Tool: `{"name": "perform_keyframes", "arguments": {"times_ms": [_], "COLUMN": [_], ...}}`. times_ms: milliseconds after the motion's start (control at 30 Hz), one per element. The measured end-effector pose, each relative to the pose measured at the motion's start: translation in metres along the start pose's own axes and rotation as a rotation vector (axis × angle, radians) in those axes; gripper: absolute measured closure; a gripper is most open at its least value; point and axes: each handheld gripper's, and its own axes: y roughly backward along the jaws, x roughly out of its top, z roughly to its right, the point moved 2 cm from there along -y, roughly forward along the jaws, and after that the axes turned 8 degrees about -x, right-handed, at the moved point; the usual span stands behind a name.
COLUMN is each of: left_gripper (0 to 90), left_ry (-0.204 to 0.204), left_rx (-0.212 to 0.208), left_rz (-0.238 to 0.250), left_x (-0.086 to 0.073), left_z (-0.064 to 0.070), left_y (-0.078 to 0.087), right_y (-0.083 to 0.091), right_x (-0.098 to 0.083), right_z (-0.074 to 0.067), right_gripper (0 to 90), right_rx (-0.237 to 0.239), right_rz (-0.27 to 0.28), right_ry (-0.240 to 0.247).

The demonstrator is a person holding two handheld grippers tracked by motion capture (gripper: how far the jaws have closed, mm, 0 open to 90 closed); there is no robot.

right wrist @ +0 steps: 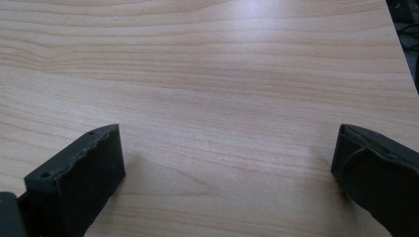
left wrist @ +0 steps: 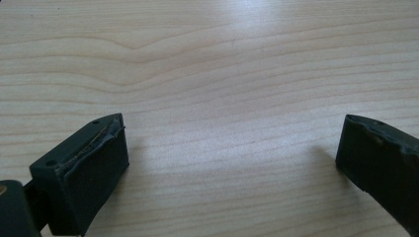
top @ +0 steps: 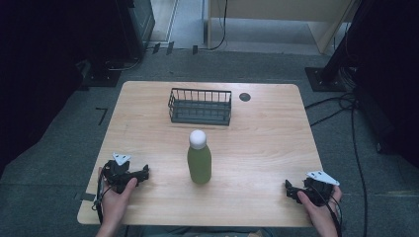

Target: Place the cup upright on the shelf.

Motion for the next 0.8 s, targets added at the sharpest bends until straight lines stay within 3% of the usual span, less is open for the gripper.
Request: {"name": "perform_keyframes", "arguments": {"times_ms": [100, 233, 267, 333, 533, 800], "left_gripper": [0.0, 0.0, 0.0, 0.0, 0.0, 0.0], "left_ry": [-0.005, -0.014, -0.024, -0.039, -0.102, -0.142], "left_rx": [-0.005, -0.014, -0.062, -0.092, -0.124, -0.163], "left_rz": [-0.011, 0.01, 0.039, 0.058, 0.074, 0.086], "left_x": [-0.002, -0.004, -0.005, -0.004, -0.003, -0.004], "left_z": [0.0, 0.001, 0.002, 0.007, 0.026, 0.045], "left_y": [0.003, 0.008, 0.013, 0.017, 0.023, 0.031], "right_y": [-0.001, -0.001, -0.001, -0.001, -0.001, -0.001], "right_x": [0.001, 0.001, 0.001, 0.001, 0.001, 0.001], "right_z": [0.0, 0.0, 0.0, 0.0, -0.001, -0.001], "right_gripper": [0.0, 0.0, 0.0, 0.0, 0.0, 0.0], "right_rx": [0.0, 0.0, 0.001, 0.001, 0.003, 0.003], "right_rz": [0.001, 0.001, 0.001, 0.001, 0.002, 0.002], "right_ry": [0.004, 0.004, 0.003, 0.003, 0.004, 0.004]}}
